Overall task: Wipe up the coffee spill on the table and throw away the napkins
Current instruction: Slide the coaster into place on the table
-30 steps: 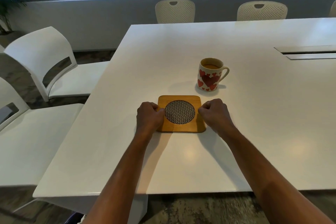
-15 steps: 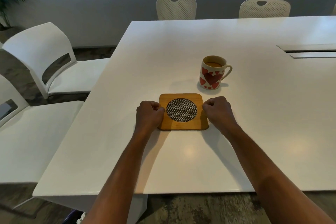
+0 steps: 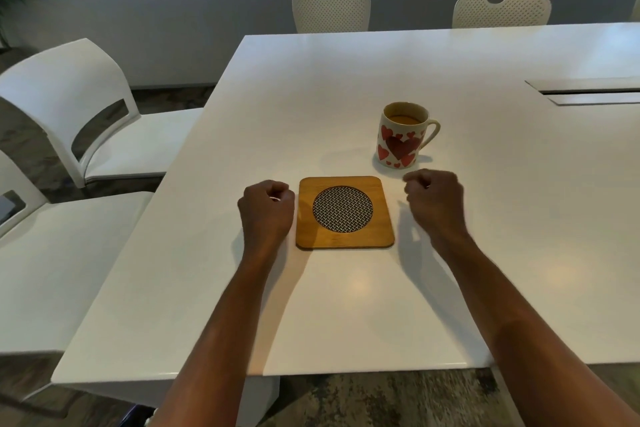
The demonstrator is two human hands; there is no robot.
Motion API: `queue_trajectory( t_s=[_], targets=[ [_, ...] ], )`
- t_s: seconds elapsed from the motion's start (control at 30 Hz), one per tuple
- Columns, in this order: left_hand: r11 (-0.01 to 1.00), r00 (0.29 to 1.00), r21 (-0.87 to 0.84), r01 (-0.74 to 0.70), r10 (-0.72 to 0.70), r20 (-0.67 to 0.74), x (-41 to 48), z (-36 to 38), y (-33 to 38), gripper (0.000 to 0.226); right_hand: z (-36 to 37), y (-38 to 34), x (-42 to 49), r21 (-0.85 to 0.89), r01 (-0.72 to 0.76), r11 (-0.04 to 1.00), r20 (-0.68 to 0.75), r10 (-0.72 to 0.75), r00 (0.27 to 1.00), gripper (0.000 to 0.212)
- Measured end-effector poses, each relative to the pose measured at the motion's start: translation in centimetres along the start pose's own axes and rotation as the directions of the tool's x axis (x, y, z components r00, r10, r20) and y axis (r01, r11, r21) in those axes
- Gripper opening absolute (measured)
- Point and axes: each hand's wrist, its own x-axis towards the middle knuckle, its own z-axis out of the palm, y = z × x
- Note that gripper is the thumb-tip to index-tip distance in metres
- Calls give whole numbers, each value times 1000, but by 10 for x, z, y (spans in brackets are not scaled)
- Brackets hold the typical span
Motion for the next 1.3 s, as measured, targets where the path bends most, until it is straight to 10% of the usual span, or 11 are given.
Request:
queue_trajectory(
  t_s=[0.2, 0.6, 1.3],
  targets=[
    [980, 979, -53, -190, 193, 65, 27, 19, 32, 19, -30, 1, 49, 84, -31, 996, -253, 51, 966, 28],
    [940, 745, -36, -339, 292, 600, 88, 129, 68, 90, -24, 22, 126, 70, 51, 996, 152, -61, 986, 30],
    [867, 690, -190, -460, 484, 538, 98, 120, 88, 67, -17, 3, 129, 83, 228, 970, 53, -233, 971, 12]
  ],
)
